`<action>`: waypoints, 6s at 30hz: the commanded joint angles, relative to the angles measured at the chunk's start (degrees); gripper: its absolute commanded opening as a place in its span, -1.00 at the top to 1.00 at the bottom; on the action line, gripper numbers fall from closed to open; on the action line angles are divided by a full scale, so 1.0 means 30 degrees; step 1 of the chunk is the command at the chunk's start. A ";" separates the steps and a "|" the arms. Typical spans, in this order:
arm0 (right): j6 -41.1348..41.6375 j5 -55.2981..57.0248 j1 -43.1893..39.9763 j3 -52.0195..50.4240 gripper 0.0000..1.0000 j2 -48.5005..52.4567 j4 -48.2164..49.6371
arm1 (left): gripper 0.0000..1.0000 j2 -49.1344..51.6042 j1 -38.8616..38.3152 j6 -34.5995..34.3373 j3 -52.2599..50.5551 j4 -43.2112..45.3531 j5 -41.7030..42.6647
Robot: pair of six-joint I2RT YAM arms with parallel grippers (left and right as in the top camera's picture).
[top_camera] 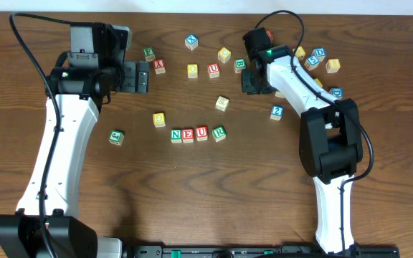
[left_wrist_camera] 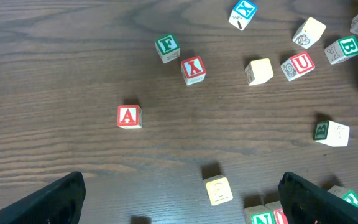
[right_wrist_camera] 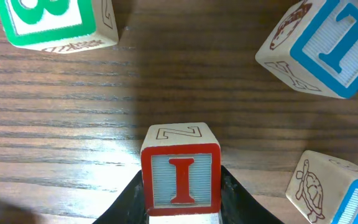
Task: Spell out NEURIPS
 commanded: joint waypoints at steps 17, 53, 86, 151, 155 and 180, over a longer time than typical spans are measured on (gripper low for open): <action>-0.0233 -0.0095 -0.0095 0.0219 0.61 -0.0051 0.0007 | -0.95 -0.0080 0.0066 0.0204 0.0488 -0.0007 0.0117; 0.0648 0.0903 0.3198 0.0211 0.97 -0.5268 -0.3300 | -0.96 -0.0080 0.0066 0.0204 0.0495 -0.0007 0.0117; 0.3847 0.0721 0.5625 -1.4375 0.67 -1.3231 0.3424 | -0.96 -0.0080 0.0066 0.0204 0.0495 -0.0007 0.0117; 0.2047 -0.1137 0.5617 -1.4396 0.52 -0.9901 0.6076 | -0.96 -0.0080 0.0066 0.0197 0.0495 -0.0007 0.0117; 0.2193 -0.1362 0.5639 -1.4396 0.53 -0.9901 0.6084 | -0.96 -0.0080 0.0066 0.0204 0.0488 -0.0007 0.0117; 0.2353 -0.2477 0.6033 -1.4396 0.54 -0.9901 0.6164 | -0.95 -0.0080 0.0066 0.0204 0.0495 -0.0007 0.0117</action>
